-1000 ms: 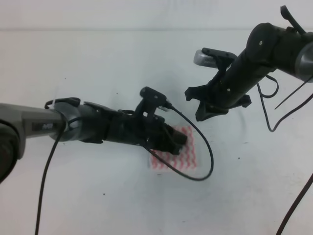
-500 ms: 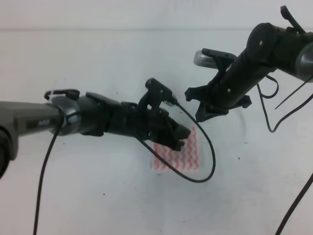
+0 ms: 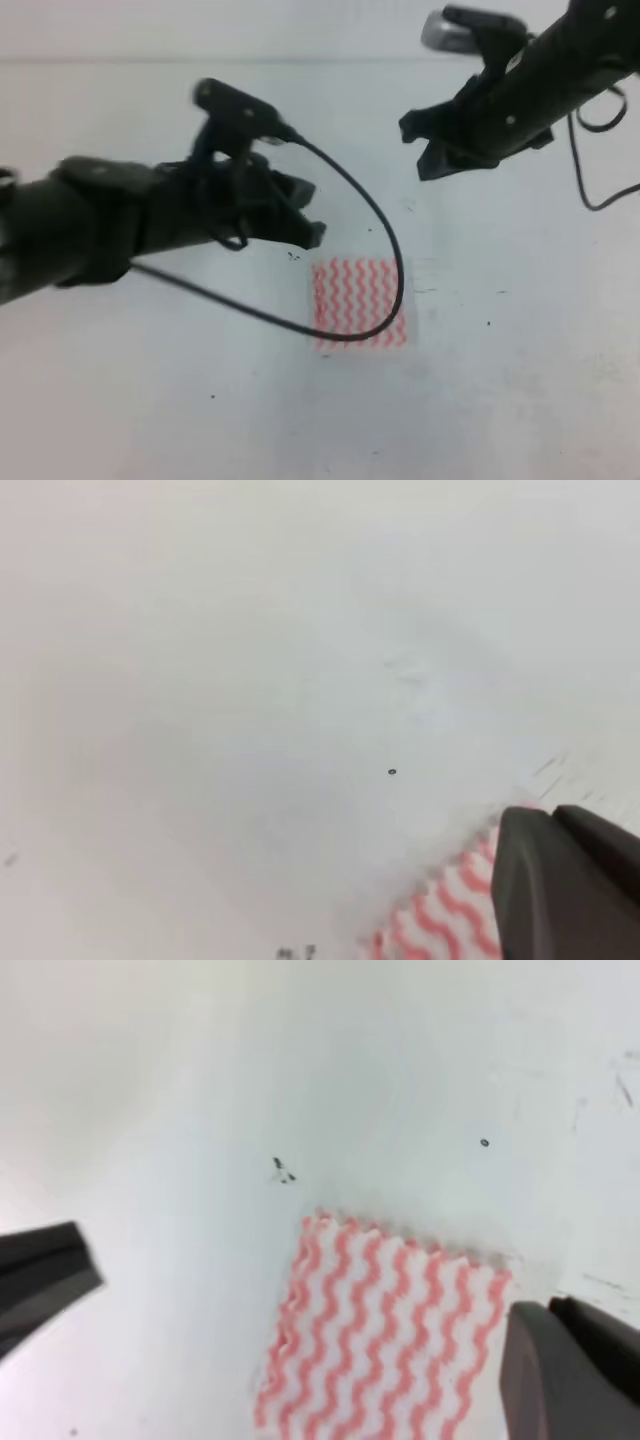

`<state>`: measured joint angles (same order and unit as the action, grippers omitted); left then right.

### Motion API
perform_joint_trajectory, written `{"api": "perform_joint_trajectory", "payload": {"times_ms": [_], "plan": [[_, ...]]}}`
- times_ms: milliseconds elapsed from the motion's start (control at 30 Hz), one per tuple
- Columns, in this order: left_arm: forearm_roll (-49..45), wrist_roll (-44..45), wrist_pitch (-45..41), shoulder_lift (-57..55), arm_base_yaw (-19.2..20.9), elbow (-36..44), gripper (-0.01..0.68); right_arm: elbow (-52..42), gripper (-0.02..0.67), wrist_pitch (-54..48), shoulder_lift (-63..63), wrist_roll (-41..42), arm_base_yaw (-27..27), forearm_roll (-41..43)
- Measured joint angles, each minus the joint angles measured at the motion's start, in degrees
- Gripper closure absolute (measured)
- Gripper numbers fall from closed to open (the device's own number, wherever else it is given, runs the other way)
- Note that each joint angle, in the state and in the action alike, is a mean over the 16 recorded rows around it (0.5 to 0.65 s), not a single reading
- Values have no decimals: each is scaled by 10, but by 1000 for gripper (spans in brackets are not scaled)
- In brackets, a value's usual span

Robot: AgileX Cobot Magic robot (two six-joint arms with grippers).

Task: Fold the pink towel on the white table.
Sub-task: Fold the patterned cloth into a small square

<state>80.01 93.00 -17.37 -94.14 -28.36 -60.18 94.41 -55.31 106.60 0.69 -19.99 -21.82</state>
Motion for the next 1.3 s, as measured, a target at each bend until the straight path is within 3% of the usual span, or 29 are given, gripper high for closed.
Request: {"api": "perform_joint_trajectory", "payload": {"times_ms": [200,600,900,1300], "plan": [[40,6,56,133,0,97,677,-83,667,60,-105,4,0,4],[120,5,98,446,0,287,677,-354,667,243,-392,8,-1,3],[150,-20,122,670,0,430,677,-525,667,287,-609,8,-1,0],[162,-34,213,822,0,582,676,-717,667,330,-863,8,-1,-3]]}}
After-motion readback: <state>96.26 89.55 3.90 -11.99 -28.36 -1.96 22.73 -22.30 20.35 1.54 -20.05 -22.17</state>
